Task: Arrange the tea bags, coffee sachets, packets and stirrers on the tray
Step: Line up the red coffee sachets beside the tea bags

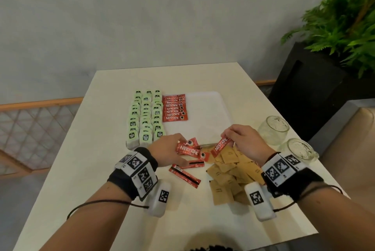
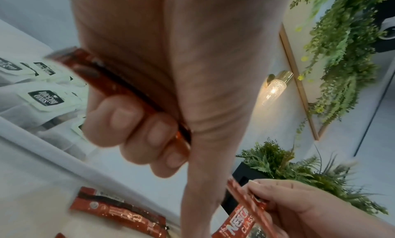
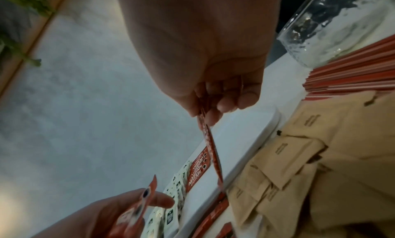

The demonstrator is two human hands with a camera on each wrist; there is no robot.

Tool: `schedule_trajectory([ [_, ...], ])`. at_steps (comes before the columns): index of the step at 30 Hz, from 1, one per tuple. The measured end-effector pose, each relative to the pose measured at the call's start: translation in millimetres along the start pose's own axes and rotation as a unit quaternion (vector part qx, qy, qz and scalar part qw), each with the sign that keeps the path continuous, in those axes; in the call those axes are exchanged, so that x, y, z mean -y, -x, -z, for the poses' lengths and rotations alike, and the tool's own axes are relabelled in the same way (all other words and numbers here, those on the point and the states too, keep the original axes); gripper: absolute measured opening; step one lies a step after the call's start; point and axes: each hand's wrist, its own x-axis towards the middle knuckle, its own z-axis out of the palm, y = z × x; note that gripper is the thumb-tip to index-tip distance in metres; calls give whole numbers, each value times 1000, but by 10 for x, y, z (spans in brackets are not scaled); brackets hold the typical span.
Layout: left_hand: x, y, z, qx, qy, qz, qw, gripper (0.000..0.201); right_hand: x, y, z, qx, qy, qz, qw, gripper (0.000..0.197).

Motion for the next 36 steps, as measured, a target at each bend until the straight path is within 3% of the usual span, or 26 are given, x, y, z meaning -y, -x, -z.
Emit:
schedule_trajectory([
  [4,81,52,78,24,-4,-20,1000,97,90,-27,-59,-13,43,7,999,24],
  [7,148,82,132,16,14,-32,999,98,151,-59,-183,-11,-13,-4,1000,24],
  [9,180,67,162,-45,62,-40,996,74,224,-53,-272,7,-59,1,998,21],
  [11,192,37,190,-148,111,-45,982,33,313,-29,-364,34,-87,17,996,17],
  [13,221,1,215,-205,155,-38,966,25,389,-31,-449,50,-105,32,993,16],
  [16,258,11,226,-181,220,-19,958,34,481,-43,-504,49,-131,42,989,15],
  [19,340,35,236,-184,267,-30,946,24,576,-61,-526,53,-156,43,985,16],
  [25,332,21,285,-210,192,-75,956,24,767,-168,-684,125,-74,17,989,25],
  [31,346,-147,273,-212,146,-57,965,22,709,-343,-681,90,-101,-3,991,25],
  [36,501,-320,342,-177,179,-20,968,25,559,-546,-555,86,-181,-44,979,9],
])
